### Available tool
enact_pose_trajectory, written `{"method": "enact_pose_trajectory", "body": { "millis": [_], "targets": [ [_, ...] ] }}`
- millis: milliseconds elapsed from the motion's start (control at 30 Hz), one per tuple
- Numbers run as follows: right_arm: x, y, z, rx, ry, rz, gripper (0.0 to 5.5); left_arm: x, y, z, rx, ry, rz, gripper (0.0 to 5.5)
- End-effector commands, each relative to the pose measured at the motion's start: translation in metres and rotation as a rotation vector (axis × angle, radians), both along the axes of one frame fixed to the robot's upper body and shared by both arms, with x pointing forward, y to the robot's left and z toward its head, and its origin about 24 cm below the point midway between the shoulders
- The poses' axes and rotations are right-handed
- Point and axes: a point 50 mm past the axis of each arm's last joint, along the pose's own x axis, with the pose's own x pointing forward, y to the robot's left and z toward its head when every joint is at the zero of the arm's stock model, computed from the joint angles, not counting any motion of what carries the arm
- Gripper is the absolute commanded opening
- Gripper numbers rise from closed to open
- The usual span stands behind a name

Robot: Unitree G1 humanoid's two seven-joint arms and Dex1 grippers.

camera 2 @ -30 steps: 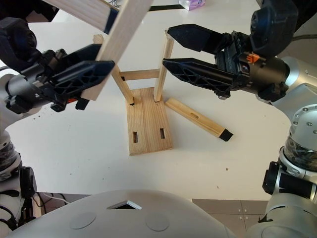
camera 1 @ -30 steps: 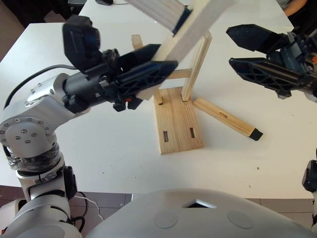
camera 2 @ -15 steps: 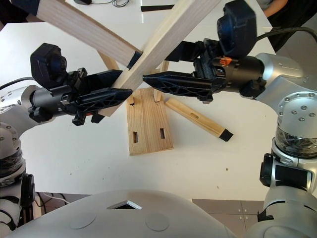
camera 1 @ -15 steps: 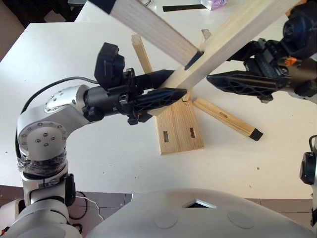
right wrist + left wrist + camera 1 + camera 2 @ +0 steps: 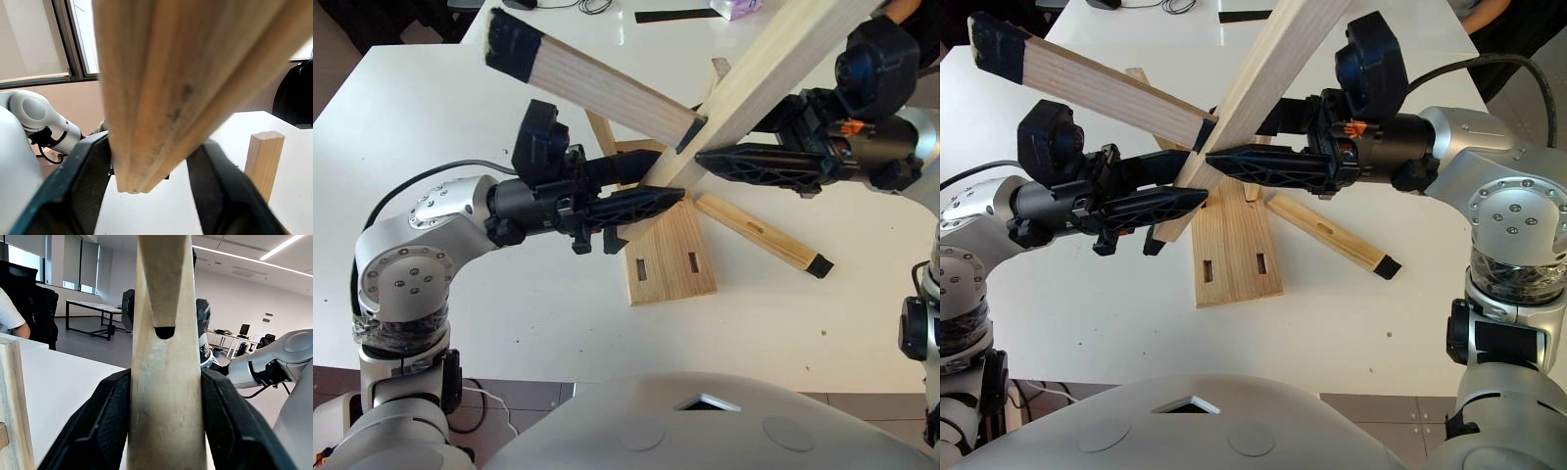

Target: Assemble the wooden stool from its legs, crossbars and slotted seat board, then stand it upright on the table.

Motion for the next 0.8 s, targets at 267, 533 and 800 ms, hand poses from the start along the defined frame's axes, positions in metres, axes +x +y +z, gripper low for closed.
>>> {"method": "enact_pose_trajectory", "body": {
  "millis": [267,533,800],
  "targets": [
    [-0.004,0.002,-0.011,-0.092,-0.041,-0.001,2.12,0.006,0.004,0.006,0.009,-0.012,0.021,2.01],
    [0.010,-0.004,0.011,0.006,-0.122,-0.101,2.06,0.001,0.001,-0.003,0.066,0.032,-0.014,2.77],
    [0.013,-0.027,0.033,0.030,-0.170,-0.172,2.04,0.012,0.011,-0.025,0.160,0.056,0.110,3.46]
  ]
}}
